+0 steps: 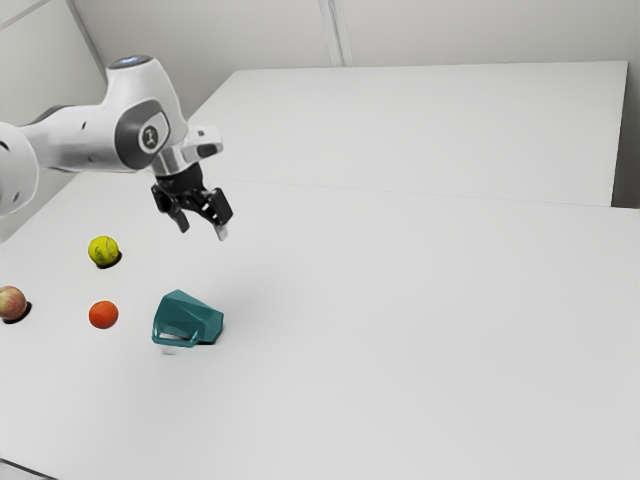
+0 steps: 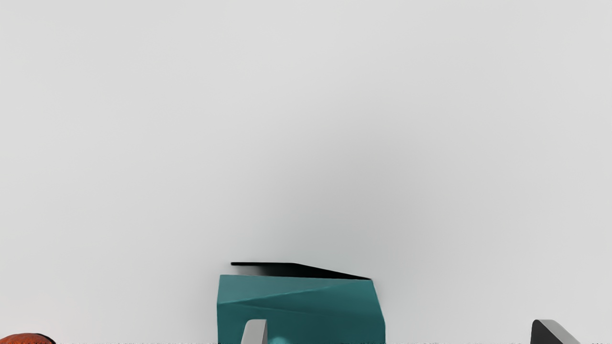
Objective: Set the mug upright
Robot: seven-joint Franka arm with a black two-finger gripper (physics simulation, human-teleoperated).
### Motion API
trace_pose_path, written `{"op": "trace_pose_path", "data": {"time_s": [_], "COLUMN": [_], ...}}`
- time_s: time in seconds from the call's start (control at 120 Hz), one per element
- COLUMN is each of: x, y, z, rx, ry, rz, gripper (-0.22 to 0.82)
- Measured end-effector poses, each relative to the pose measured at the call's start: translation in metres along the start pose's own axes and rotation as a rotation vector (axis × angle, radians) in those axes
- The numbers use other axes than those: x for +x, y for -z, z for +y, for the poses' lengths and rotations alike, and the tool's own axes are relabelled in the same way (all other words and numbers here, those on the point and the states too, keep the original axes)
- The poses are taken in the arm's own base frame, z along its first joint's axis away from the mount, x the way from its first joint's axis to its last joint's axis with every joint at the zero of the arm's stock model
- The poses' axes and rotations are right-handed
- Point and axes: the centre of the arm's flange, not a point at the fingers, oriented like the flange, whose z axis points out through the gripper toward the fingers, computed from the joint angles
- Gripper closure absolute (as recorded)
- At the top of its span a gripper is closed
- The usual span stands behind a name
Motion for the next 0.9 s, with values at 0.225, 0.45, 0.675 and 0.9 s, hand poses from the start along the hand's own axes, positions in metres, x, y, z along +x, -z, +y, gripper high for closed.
{"op": "trace_pose_path", "data": {"time_s": [0.225, 0.45, 0.675, 0.9], "x": [-0.029, -0.022, -0.008, -0.031], "y": [-0.001, -0.035, -0.067, -0.091], "z": [-0.008, -0.076, -0.096, -0.143], "rx": [-0.096, -0.23, -0.268, -0.396], "ry": [0.044, 0.125, 0.056, 0.112], "rz": [-0.015, -0.095, -0.183, -0.21], "gripper": [0.0, 0.0, 0.0, 0.0]}}
